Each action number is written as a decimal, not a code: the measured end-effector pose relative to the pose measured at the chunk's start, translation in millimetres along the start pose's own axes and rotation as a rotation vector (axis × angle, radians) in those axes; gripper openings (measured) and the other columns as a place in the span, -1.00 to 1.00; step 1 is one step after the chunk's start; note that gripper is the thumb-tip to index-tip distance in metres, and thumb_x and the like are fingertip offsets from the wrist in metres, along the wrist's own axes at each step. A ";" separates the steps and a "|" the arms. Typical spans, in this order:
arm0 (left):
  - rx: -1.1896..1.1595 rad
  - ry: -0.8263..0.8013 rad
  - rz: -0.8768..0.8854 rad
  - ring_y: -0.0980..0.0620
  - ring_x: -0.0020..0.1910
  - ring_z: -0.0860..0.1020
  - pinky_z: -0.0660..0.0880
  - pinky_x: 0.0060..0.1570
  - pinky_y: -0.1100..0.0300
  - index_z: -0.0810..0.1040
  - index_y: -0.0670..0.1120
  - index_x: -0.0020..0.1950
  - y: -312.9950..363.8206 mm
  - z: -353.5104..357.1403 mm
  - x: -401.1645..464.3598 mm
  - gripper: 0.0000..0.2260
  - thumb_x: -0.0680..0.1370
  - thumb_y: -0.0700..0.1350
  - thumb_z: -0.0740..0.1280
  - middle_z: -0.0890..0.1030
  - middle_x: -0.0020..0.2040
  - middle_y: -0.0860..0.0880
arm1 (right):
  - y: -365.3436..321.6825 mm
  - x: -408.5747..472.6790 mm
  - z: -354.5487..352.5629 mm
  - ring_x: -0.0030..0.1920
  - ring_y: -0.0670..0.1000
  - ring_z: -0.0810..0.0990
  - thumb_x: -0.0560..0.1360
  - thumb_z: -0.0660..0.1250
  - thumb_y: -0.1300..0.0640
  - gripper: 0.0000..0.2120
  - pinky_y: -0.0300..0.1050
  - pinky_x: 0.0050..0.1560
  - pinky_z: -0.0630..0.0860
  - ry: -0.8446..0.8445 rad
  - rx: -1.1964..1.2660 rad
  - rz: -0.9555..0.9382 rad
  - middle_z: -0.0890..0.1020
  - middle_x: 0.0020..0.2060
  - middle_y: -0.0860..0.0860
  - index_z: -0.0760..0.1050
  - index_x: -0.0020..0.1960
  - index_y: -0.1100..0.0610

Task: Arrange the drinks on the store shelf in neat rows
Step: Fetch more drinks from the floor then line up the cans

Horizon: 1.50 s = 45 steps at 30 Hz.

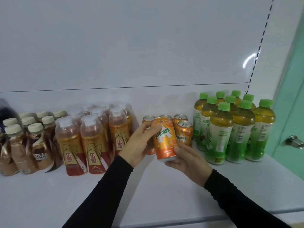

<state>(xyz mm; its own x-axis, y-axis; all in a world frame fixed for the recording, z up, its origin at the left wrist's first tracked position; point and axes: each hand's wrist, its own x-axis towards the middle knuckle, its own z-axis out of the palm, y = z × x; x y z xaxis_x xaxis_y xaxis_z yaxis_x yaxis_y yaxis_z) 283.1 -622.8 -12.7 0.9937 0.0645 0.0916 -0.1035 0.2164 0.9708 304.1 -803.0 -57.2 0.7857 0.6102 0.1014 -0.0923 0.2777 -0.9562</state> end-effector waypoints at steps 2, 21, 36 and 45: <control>-0.002 -0.009 0.002 -0.03 -0.09 0.68 0.58 -0.17 0.11 0.53 -0.12 0.25 -2.1 -1.2 -1.4 -0.53 0.39 0.01 0.47 0.70 0.01 -0.12 | -1.5 2.0 0.5 0.13 0.15 0.66 0.02 0.68 -0.22 -0.10 -0.05 0.07 0.62 -0.021 0.025 0.034 0.67 0.13 0.15 0.51 0.24 0.14; 0.007 0.103 0.004 -0.02 -0.04 0.68 0.61 -0.03 0.05 0.54 -0.10 0.25 -6.0 2.2 -1.3 -0.54 0.42 0.08 0.44 0.71 0.02 -0.08 | -5.5 1.4 3.0 0.07 0.15 0.69 0.40 0.42 0.03 -0.58 -0.04 0.04 0.64 0.147 0.049 0.006 0.69 0.08 0.16 0.50 0.21 0.16; 0.073 0.220 0.077 -0.06 -0.01 0.71 0.64 0.05 -0.11 0.48 -0.06 0.32 -13.2 6.4 -1.8 -0.47 0.40 0.02 0.54 0.67 0.11 -0.10 | -3.0 3.1 6.2 0.12 -0.06 0.63 0.16 0.48 -0.37 -0.25 0.02 0.19 0.59 0.207 -0.442 -0.084 0.64 0.15 -0.08 0.47 0.27 -0.10; 0.037 0.102 0.013 -0.10 0.05 0.69 0.63 0.04 -0.04 0.51 -0.02 0.30 -13.1 1.6 -3.8 -0.53 0.45 0.12 0.44 0.70 0.07 -0.09 | -6.9 -0.6 4.6 0.07 0.19 0.68 0.39 0.34 0.01 -0.57 -0.02 0.00 0.66 0.121 0.071 0.020 0.68 0.09 0.17 0.48 0.24 0.06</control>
<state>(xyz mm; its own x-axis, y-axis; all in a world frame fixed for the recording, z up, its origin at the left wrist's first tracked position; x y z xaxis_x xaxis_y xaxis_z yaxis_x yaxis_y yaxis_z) 280.7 -627.5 -25.4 0.9826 0.1662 0.0828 -0.1126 0.1793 0.9773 301.5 -801.8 -49.4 0.8511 0.5230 0.0444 -0.1482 0.3206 -0.9356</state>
